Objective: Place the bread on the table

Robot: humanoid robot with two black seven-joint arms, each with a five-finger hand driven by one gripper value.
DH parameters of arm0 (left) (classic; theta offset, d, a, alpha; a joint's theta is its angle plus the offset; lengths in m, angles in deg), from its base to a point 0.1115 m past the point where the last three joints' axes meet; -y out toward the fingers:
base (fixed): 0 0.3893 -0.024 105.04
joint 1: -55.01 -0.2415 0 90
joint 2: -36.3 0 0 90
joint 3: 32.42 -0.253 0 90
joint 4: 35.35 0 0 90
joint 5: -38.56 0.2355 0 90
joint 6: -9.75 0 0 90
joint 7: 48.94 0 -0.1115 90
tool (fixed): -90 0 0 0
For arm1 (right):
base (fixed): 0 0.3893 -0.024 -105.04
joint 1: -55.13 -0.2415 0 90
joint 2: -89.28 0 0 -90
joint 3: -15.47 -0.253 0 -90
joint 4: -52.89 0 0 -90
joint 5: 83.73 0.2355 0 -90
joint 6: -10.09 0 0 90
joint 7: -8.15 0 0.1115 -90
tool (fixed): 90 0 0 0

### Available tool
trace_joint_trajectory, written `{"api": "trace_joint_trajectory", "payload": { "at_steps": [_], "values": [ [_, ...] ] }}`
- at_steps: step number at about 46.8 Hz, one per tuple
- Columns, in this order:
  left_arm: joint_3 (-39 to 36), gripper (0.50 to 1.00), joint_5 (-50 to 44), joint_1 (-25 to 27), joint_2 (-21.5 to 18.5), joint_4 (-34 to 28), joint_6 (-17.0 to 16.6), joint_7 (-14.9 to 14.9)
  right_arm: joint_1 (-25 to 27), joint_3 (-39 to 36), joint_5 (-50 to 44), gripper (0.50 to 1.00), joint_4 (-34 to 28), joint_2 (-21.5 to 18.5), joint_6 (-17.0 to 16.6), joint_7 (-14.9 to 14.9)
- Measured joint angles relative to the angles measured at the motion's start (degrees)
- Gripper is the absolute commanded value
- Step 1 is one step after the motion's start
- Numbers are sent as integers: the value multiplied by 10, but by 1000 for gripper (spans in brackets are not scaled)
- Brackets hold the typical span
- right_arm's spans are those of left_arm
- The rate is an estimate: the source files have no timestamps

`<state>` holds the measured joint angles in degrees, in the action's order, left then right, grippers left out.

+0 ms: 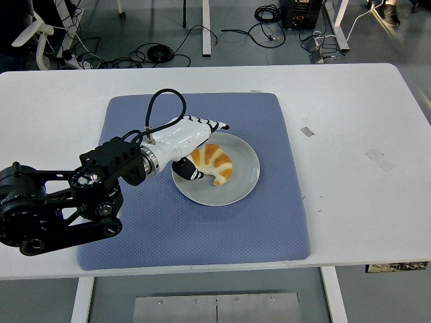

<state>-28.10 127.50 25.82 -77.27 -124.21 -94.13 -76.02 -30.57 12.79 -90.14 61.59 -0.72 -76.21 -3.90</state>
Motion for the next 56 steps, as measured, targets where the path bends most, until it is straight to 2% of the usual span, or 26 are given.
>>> {"api": "trace_joint_trajectory", "payload": {
  "at_steps": [5,11,33,37,39,42,45,56],
  "values": [
    [-2,901,1,0,2,5,0,0,0,0,0,1000,0,0,0,0],
    [-4,875,2,0,4,9,0,0,0,0,0,1000,0,0,0,0],
    [-13,852,24,-15,27,37,-1,1,0,0,0,1000,0,0,0,0],
    [-13,810,25,-16,28,40,-1,1,0,0,0,1000,0,0,0,0],
    [-13,772,25,-17,29,42,-1,1,0,0,0,1000,0,0,0,0],
    [-13,689,24,-17,31,44,-1,1,0,0,0,1000,0,0,0,0],
    [-13,652,23,-18,32,46,0,1,0,0,0,1000,0,0,0,0],
    [-14,655,19,-21,34,51,3,3,0,0,0,1000,0,0,0,0]
  ]
}}
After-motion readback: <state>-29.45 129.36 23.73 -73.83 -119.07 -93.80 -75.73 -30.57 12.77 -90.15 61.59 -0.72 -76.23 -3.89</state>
